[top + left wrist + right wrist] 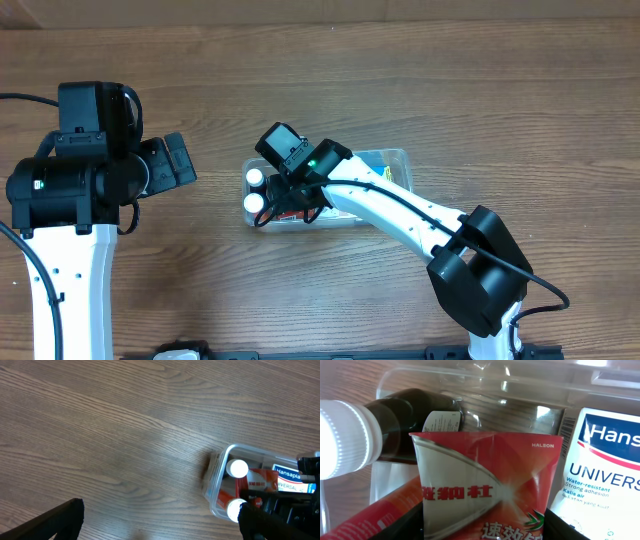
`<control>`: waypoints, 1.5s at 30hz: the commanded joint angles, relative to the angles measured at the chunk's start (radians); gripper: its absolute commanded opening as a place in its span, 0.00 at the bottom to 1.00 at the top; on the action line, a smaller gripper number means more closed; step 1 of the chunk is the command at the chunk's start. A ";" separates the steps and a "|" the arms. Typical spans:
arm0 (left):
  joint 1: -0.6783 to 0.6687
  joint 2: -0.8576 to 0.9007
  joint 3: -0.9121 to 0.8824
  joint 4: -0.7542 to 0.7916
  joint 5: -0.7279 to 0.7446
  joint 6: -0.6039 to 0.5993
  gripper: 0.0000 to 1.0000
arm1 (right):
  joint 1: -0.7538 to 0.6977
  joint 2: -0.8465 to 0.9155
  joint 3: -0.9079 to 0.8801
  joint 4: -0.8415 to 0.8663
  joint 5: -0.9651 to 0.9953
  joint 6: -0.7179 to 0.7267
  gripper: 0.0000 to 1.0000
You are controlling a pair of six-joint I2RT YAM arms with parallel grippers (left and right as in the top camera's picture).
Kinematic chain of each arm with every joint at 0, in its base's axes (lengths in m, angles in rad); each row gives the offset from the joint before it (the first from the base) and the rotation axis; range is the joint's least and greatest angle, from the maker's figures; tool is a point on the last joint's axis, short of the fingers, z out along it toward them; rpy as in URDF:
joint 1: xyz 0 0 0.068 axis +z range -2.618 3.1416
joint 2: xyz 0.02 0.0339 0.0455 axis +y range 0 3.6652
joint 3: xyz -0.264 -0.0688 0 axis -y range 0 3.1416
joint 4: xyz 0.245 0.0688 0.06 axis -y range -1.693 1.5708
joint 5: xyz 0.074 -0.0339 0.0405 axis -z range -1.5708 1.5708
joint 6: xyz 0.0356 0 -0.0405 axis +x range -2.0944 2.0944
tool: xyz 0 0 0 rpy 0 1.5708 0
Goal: Pack container
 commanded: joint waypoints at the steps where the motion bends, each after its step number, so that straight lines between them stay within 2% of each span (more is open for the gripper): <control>1: 0.004 0.003 0.012 0.000 0.009 0.012 1.00 | 0.003 -0.002 0.012 0.015 -0.002 0.001 0.60; 3: 0.004 0.003 0.012 0.000 0.009 0.012 1.00 | 0.003 -0.002 0.012 0.014 -0.002 0.001 0.75; 5: 0.004 0.003 0.012 0.000 0.009 0.012 1.00 | 0.004 -0.002 0.012 0.015 -0.002 0.001 0.80; 9: 0.004 0.003 0.012 0.000 0.009 0.012 1.00 | 0.003 -0.003 0.012 0.014 0.018 -0.007 0.80; 12: 0.004 0.003 0.012 -0.003 0.009 0.016 1.00 | -0.017 -0.082 0.028 -0.029 0.100 -0.032 0.81; 14: 0.004 0.003 0.012 -0.003 0.009 0.016 1.00 | -0.115 -0.231 0.044 -0.071 0.149 -0.033 0.87; 16: 0.004 0.003 0.012 -0.002 0.009 0.016 1.00 | -0.233 -0.326 0.044 -0.100 0.148 -0.032 1.00; 19: 0.004 0.004 0.012 0.023 0.046 0.039 1.00 | -0.483 -0.419 0.044 -0.170 0.148 -0.107 1.00; 23: 0.004 0.074 0.011 0.106 0.090 0.068 1.00 | -0.745 -0.380 0.043 -0.224 0.148 -0.241 1.00; 26: 0.004 0.212 0.011 0.139 0.098 0.072 1.00 | -0.839 -0.364 0.042 -0.208 0.148 -0.308 1.00; 28: 0.004 0.278 0.011 0.105 0.106 0.074 1.00 | -0.861 -0.364 0.042 -0.221 0.143 -0.307 1.00; 31: -0.001 0.291 0.011 0.090 0.139 0.241 1.00 | -0.866 -0.383 0.041 -0.283 0.137 -0.292 1.00; 34: -0.011 0.230 0.002 0.092 0.179 0.307 1.00 | -0.866 -0.459 -0.020 -0.281 0.154 -0.288 1.00; 36: -0.018 0.108 -0.069 0.140 0.221 0.315 1.00 | -0.866 -0.599 -0.167 -0.230 0.155 -0.271 1.00; 38: -0.019 -0.027 -0.183 0.189 0.222 0.314 1.00 | -0.865 -0.740 -0.330 -0.183 0.156 -0.261 1.00; 41: -0.018 -0.320 -0.417 0.269 0.216 0.297 1.00 | -0.865 -0.929 -0.536 -0.166 0.156 -0.208 1.00; 43: -0.018 -0.513 -0.542 0.300 0.206 0.277 1.00 | -0.865 -1.004 -0.609 -0.166 0.156 -0.210 1.00; 45: -0.018 -0.623 -0.598 0.301 0.206 0.278 1.00 | -0.865 -1.032 -0.633 -0.165 0.156 -0.209 1.00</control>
